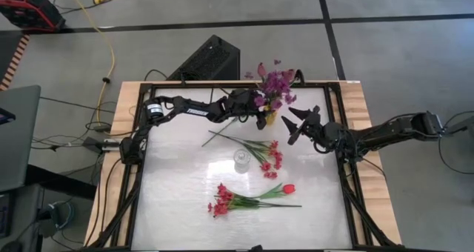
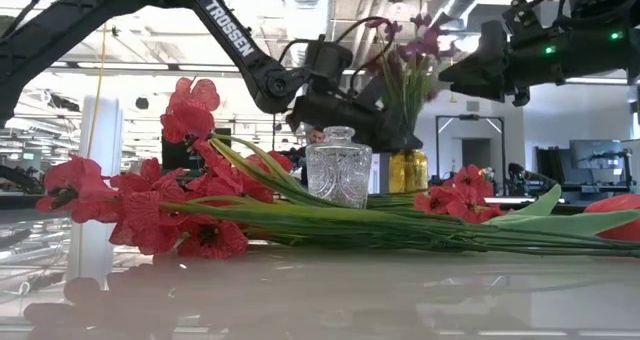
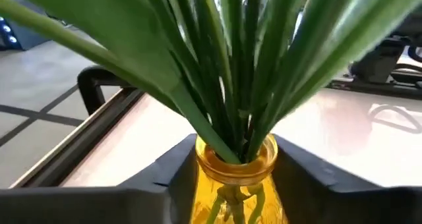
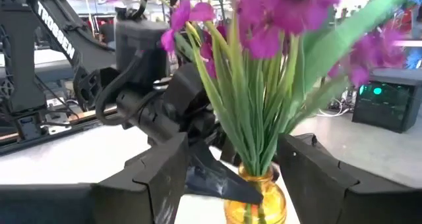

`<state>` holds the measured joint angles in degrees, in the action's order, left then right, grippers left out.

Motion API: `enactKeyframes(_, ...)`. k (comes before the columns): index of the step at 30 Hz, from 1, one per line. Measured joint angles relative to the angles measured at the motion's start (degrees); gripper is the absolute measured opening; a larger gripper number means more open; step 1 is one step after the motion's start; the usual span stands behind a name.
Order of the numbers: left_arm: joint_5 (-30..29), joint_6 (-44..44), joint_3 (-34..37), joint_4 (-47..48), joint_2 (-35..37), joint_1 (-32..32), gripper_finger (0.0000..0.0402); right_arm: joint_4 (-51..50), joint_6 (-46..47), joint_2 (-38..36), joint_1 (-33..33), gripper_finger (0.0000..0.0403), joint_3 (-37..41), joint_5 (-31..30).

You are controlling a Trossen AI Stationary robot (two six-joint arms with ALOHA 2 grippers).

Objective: Sort flowers into vase by color
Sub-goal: Put the purple flower into the yellow vase, then put the bottom pink flower into the transparent vase

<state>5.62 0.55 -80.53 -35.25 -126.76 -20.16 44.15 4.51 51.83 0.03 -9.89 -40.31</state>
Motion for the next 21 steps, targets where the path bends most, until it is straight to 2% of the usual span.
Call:
enactKeyframes(4,-1.9,0.3,0.0,1.5,0.1,0.2,0.0255,-0.5,0.2,0.0,0.0,0.0259,0.0,0.0)
enactKeyframes(8,-1.4,0.6,0.0,2.1,0.1,0.2,0.0301,-0.5,0.2,0.0,0.0,0.0259,0.0,0.0)
enactKeyframes(12,-0.1,4.0,0.0,8.1,1.6,0.2,0.0315,-0.6,0.2,0.0,0.0,0.0259,0.0,0.0)
enactKeyframes(21,-1.1,10.2,0.0,24.7,10.6,0.3,0.0317,-1.2,0.0,0.0,0.0,0.0259,0.0,0.0)
